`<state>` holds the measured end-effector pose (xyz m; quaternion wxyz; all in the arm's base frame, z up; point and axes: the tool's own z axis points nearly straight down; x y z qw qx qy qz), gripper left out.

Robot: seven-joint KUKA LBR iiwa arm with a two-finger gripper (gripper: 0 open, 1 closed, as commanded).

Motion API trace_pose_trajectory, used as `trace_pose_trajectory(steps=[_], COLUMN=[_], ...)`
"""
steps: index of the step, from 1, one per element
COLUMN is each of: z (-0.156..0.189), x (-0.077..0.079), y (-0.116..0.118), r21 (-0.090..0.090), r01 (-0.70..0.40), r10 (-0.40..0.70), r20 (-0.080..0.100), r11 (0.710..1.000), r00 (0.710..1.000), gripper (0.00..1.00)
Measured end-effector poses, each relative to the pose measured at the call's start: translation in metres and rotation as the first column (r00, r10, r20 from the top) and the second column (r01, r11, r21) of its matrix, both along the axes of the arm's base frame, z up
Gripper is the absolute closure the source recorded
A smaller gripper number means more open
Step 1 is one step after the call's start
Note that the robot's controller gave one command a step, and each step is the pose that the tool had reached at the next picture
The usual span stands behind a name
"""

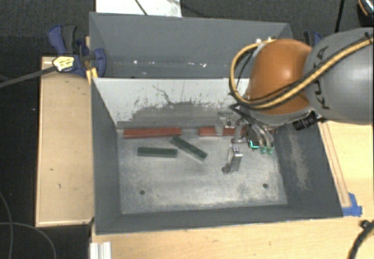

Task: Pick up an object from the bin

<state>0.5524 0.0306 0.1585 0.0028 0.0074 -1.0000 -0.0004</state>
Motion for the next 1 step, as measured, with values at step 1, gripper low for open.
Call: trace_pose_trajectory(steps=[1], z=[-0.0892], x=[0.0086], y=[0.0782], r21=[0.000], r01=[0.361], r10=[-0.361], r20=[0.003], r11=[0.933], r00=[0.933], gripper=[0.00])
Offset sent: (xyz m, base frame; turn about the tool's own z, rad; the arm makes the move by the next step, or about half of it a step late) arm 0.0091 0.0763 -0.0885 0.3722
